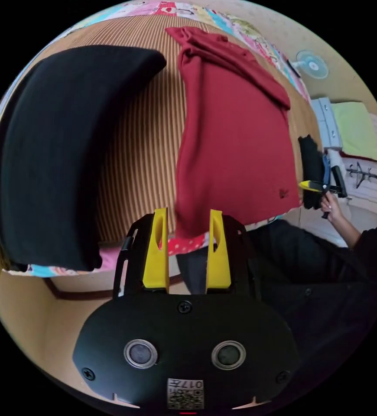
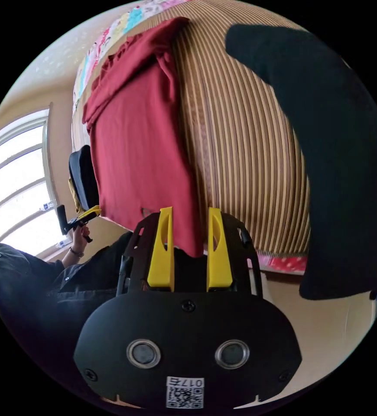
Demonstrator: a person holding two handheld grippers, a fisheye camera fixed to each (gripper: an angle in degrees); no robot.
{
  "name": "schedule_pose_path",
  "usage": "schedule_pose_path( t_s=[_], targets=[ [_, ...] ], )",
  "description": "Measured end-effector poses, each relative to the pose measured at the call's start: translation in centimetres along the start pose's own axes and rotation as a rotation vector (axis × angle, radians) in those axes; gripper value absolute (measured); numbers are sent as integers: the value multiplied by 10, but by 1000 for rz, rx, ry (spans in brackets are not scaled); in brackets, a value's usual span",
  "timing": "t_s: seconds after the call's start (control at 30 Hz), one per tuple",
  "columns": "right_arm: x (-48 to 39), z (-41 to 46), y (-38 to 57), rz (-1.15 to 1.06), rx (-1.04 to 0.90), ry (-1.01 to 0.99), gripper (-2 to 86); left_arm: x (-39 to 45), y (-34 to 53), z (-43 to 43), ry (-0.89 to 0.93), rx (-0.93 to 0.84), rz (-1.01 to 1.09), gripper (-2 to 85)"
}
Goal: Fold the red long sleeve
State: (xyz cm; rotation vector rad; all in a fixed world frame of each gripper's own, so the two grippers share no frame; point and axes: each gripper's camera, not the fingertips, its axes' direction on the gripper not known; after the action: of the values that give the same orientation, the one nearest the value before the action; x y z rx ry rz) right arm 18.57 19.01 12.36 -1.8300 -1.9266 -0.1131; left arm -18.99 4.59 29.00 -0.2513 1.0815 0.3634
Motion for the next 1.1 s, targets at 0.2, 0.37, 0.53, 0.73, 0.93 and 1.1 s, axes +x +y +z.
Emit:
schedule_pose_path(
  t_s=[0.2,0.37,0.53,0.73,0.93,1.1],
  targets=[
    [24,-11,14,25,-41,-70,100,-29,-8,1,62,-26,-24,127],
    [33,-34,3,25,-116,-80,44,-47,-17,0,190,-100,54,50],
    [73,-122,53,132,-25,-420,29,-62,2,-25,447,-187,152,42],
    [100,-221,118,272,441,-954,25,-86,38,-75,1025,21,96,42],
    [76,-236,-14,177,595,-1115,25,-112,-50,-111,983,479,-7,42],
    [69,-247,-162,129,635,-1062,27,-130,-155,-102,938,705,-81,41]
  ],
)
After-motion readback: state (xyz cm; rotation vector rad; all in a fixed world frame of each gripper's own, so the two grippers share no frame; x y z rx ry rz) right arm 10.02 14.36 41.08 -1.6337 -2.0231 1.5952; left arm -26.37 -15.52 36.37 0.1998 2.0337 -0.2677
